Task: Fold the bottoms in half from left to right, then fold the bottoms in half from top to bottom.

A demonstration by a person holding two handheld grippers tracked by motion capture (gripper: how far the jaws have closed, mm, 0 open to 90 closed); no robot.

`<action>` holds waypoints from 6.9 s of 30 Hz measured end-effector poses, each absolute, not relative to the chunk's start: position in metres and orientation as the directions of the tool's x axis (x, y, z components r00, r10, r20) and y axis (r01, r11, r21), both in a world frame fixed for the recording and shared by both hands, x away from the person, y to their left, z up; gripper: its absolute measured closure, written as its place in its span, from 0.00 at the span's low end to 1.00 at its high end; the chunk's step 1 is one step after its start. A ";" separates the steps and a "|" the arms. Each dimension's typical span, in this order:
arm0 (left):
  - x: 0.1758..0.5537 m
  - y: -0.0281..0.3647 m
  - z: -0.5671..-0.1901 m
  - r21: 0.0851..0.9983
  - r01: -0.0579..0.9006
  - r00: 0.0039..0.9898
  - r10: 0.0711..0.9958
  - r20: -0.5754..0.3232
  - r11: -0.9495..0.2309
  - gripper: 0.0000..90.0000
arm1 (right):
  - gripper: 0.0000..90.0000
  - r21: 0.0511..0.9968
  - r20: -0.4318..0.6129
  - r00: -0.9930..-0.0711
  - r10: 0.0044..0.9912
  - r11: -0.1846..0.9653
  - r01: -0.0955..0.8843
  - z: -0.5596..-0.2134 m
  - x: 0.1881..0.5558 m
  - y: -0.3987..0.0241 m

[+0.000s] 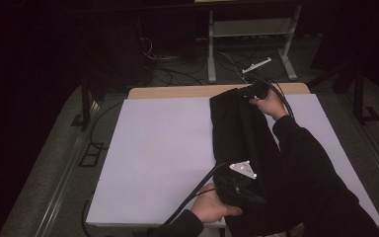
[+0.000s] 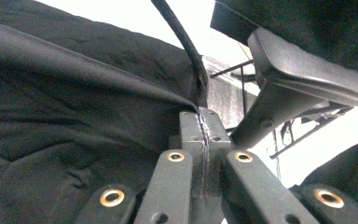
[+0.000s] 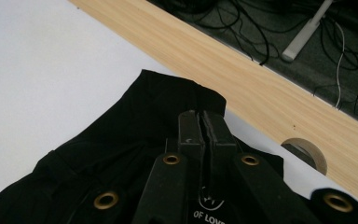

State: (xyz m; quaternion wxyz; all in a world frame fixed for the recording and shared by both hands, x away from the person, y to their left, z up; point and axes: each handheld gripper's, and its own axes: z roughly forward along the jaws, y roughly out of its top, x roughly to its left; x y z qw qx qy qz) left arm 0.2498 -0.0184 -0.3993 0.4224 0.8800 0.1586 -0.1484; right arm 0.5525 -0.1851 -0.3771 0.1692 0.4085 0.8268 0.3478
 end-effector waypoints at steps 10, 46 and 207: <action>0.258 -0.040 -0.401 0.701 0.443 0.890 0.181 -0.419 -0.558 0.99 | 0.96 0.698 -0.085 -0.619 0.781 0.490 0.522 -0.356 0.556 -0.185; 0.282 -0.122 -0.458 0.633 0.626 0.767 0.214 -0.604 -0.455 0.99 | 0.95 0.724 -0.065 -0.635 0.770 0.474 0.502 -0.376 0.570 -0.204; 0.486 0.056 -0.436 0.753 0.631 0.665 0.629 -0.401 -0.186 0.00 | 0.07 0.652 0.323 -0.517 0.793 0.210 0.728 -0.417 0.523 -0.274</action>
